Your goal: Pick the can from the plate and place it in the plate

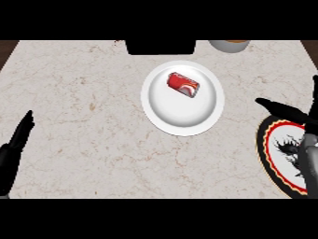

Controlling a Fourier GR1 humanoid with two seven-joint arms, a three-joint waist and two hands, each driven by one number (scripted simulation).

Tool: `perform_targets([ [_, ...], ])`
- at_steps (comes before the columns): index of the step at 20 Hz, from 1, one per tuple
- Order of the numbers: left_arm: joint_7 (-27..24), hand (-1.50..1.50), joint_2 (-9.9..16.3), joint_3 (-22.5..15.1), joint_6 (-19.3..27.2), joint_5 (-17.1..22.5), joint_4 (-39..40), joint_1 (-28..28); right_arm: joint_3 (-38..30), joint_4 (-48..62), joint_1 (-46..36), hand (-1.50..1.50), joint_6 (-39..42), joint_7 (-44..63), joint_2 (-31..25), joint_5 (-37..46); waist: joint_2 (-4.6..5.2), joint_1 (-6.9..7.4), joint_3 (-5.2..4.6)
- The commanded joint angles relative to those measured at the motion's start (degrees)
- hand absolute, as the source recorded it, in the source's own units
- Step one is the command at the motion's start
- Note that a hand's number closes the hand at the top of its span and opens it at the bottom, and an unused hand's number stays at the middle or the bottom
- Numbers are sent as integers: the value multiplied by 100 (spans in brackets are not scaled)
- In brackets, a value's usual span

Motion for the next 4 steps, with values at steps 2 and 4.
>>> perform_targets([
  [2, 123, 0, -182, -49, 106, -124, -206, 56, -237, -919, 801, -150, 543, 56, -337, -382, -1, 9, -2],
  [4, -94, 0, -170, 11, -1, -125, -23, 49, -453, -119, 538, -150, 543, -318, -317, -496, 8, 39, -1],
])
